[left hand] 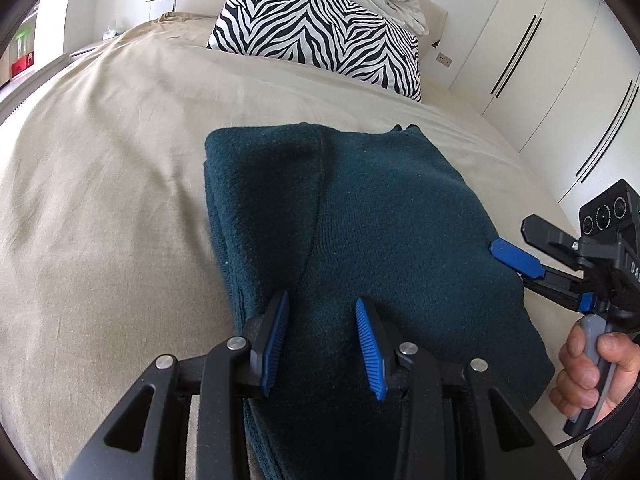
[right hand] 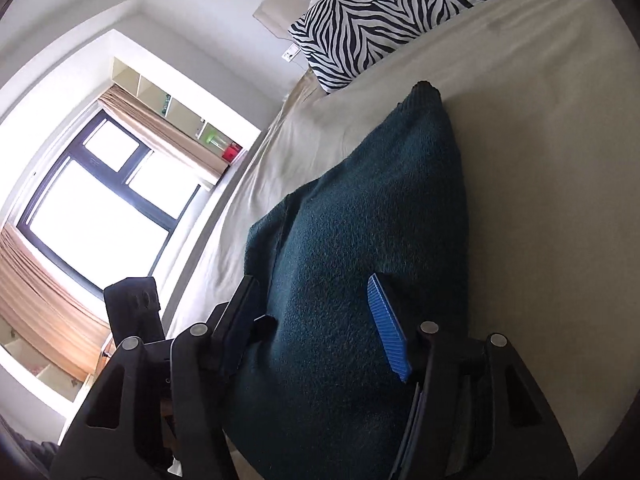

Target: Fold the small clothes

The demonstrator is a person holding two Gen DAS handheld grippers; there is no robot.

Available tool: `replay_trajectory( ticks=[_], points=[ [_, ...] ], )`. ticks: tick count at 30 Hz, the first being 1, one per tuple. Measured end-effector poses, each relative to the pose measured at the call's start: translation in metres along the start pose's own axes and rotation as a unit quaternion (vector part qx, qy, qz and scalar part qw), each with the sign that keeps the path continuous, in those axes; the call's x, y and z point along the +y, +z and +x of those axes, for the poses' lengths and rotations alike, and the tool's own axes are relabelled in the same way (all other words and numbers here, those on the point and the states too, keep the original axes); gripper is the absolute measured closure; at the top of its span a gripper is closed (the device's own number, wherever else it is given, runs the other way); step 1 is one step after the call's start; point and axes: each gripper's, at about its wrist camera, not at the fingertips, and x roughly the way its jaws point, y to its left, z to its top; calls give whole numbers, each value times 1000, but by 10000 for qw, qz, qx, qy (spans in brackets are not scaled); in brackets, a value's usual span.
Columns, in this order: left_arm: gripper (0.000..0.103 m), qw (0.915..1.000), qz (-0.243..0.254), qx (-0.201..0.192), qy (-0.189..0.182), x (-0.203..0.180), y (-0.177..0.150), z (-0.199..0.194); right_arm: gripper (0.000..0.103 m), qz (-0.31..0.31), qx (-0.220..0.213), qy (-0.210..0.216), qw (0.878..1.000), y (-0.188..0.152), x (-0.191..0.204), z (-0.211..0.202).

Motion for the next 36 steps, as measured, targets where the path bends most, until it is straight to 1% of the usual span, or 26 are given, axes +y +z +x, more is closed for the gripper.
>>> replay_trajectory(
  ticks=[2,3,4,5,6,7,8,9,10,12,14,16,18,20,21,22,23,25,26,27,28,30,32,34,36],
  points=[
    [65,10000,39,-8,57,-3,2,-4,46,333,51,-179,9993,8,7,-8],
    [65,10000,34,-1,77,-3,4,-7,42,414,-58,-166,9990,12,11,-16],
    [65,9999,-22,15,98,-2,5,-12,39,389,-266,-114,9988,13,15,-28],
    [64,9999,-110,-1,131,-2,6,-20,29,348,-465,-173,9982,14,18,-39],
    [58,9997,-192,-83,152,-1,6,-30,22,332,-592,-305,9972,16,19,-47],
    [44,9993,-247,-228,171,1,6,-41,21,330,-626,-373,9968,18,18,-51],
    [37,9985,-303,-405,188,4,6,-53,21,340,-574,-382,9970,19,15,-53],
    [28,9977,-387,-521,179,9,6,-61,21,406,-461,-435,9972,20,10,-51],
    [26,9973,-510,-518,121,15,6,-65,21,527,-280,-541,9968,20,3,-45],
    [26,9963,-816,-239,-81,32,6,-57,21,821,168,-639,9944,10,-15,-38],
    [29,9933,-1126,154,-225,48,3,-41,21,1063,510,-662,9908,1,-30,-23],
    [33,9876,-1362,511,-585,55,-1,-24,21,1185,730,-643,9882,-7,-39,-9],
    [33,9855,-1447,546,-693,57,0,-16,21,1122,665,-500,9902,-11,-34,-4],
    [33,9832,-1522,613,-805,56,6,-10,21,1224,752,-199,9894,-9,-32,9],
    [37,9816,-1562,660,-880,55,9,-5,21,1175,783,-251,9897,-7,-28,13],
    [45,9795,-1599,773,-956,54,11,2,22,1086,849,-343,9899,-6,-25,19],
    [47,9776,-1638,897,-972,54,12,10,23,1020,943,-383,9896,-6,-23,28],
    [58,9758,-1725,953,-944,54,16,19,37,945,1064,-541,9883,-7,-20,41],
    [60,9740,-1783,1004,-971,55,18,22,44,953,1092,-611,9876,-5,-20,48],
    [64,9725,-1840,1040,-979,55,20,22,48,988,1083,-632,9872,-5,-19,52],
    [67,9720,-1844,1070,-988,54,21,23,50,1006,1060,-665,9870,-6,-18,53],
    [71,9728,-1792,1082,-988,52,22,22,57,945,1011,-765,9874,-8,-13,55],
    [74,9717,-1819,1087,-1046,55,20,17,61,923,941,-803,9880,-14,-5,49],
    [76,9692,-1914,1065,-1126,58,19,4,63,847,870,-817,9892,-13,11,45],
    [76,9727,-1787,961,-1128,54,20,-20,64,796,824,-696,9910,-11,32,41]
  ],
)
